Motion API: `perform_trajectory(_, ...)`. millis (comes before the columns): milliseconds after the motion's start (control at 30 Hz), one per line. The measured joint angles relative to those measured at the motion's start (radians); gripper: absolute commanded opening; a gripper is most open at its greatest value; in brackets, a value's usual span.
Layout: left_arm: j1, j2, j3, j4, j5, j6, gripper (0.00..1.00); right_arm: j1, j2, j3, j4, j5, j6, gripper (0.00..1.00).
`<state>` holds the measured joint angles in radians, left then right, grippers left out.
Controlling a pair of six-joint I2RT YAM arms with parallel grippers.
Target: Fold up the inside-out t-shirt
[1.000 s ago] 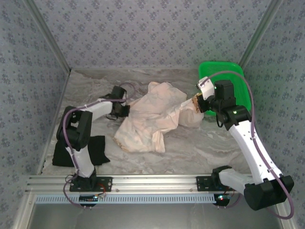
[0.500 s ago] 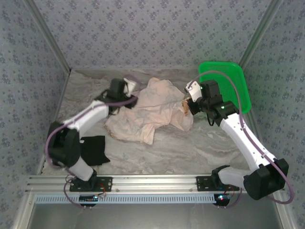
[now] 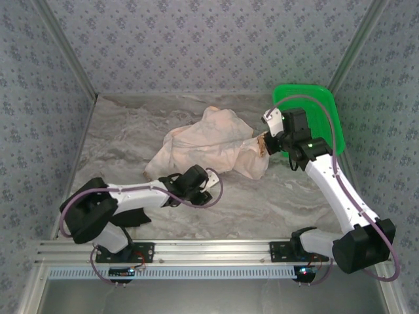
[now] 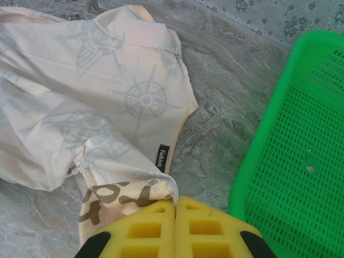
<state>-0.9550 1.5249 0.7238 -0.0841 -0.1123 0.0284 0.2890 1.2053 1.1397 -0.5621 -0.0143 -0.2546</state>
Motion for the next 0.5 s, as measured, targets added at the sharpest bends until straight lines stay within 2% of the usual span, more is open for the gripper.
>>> perform_trajectory(33,0.011,0.018,0.002,0.0,-0.014,-0.012,0.45,-0.001,0.0,0.0,0.0,0.0,0.0,0.0)
perform_trajectory(133,0.048,0.066,0.026,-0.003,-0.028,-0.032,0.04,-0.004,0.0,0.0,0.0,0.001,0.0,0.0)
perform_trajectory(167,0.06,0.076,0.039,-0.013,-0.027,-0.031,0.0,-0.006,0.0,0.0,0.0,0.002,0.001,0.0)
perform_trajectory(300,0.094,0.046,0.113,-0.106,0.037,0.01,0.0,-0.026,-0.003,0.0,0.0,0.013,0.001,0.0)
perform_trajectory(500,0.171,-0.21,0.326,-0.369,0.235,0.141,0.0,-0.034,-0.033,0.0,0.0,0.084,-0.005,0.0)
